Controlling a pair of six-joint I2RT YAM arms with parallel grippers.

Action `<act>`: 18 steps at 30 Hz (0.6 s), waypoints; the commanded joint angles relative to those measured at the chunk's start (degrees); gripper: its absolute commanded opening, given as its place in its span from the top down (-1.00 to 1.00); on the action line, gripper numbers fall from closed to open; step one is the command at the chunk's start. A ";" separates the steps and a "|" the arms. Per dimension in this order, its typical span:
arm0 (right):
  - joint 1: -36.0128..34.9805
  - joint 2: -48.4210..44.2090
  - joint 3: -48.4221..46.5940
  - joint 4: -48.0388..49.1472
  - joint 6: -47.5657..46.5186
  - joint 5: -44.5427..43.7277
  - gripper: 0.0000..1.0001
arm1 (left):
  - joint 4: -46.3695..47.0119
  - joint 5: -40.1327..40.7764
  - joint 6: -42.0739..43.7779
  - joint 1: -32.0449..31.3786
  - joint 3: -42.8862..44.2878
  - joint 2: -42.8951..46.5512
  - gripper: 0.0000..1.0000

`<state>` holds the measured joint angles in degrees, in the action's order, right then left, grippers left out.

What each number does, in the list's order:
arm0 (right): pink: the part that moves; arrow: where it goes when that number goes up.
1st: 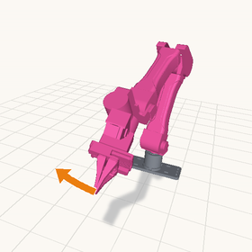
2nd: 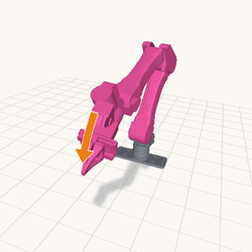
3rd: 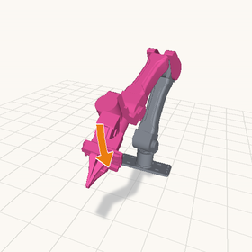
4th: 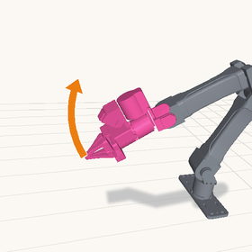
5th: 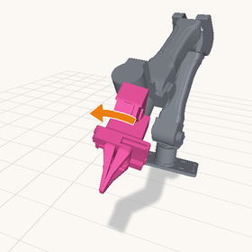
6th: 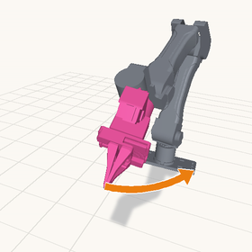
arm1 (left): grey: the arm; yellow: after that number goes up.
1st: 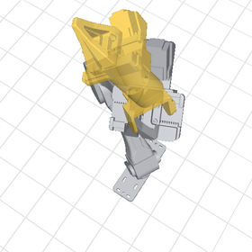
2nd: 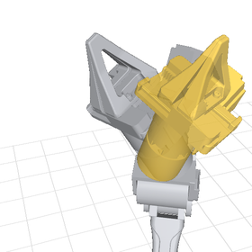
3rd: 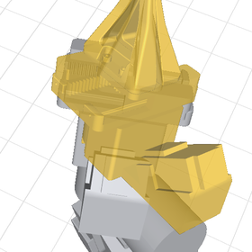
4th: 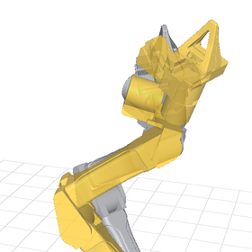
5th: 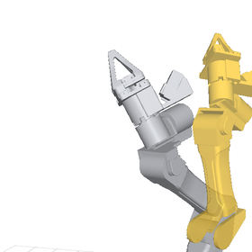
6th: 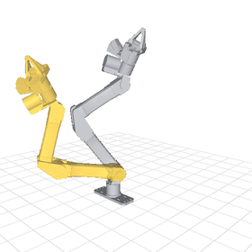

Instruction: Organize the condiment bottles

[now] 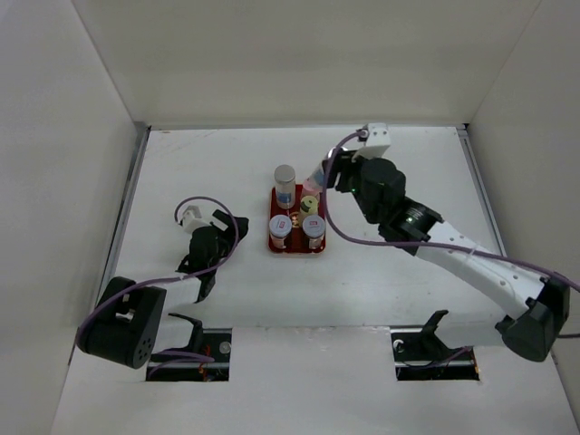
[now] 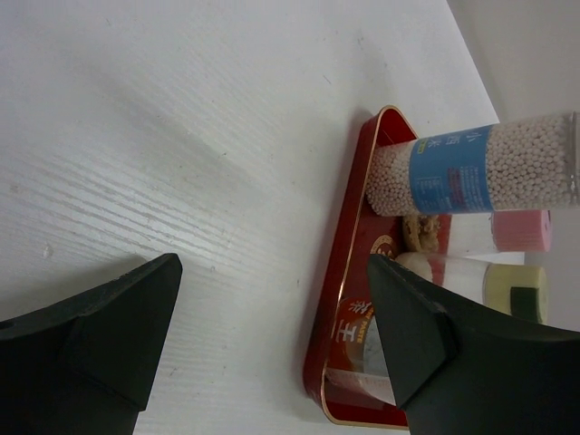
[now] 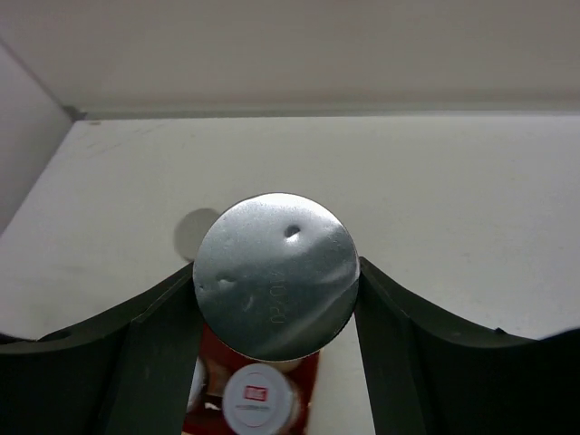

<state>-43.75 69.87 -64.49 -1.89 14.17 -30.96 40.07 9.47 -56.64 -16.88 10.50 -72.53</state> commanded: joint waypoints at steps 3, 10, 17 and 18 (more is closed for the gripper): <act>-6.39 9.83 -10.82 4.97 -0.82 1.68 -0.10 | 2.82 0.46 0.04 0.67 0.57 1.52 -0.66; -8.15 18.19 -15.58 5.41 -0.20 2.66 -0.11 | 2.82 -0.24 0.04 1.20 0.75 0.99 -0.67; -8.15 24.61 -16.72 6.37 -1.08 2.66 -0.12 | 2.82 1.07 -0.05 0.58 1.01 0.46 -0.70; -8.15 25.66 -16.55 6.90 -1.17 2.40 -0.12 | 2.82 0.72 -0.05 0.67 0.92 0.55 -0.70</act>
<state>-51.83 95.07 -76.75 -2.15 13.65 -27.99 40.29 9.91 -56.64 -16.16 10.50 -71.79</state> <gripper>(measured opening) 0.680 0.847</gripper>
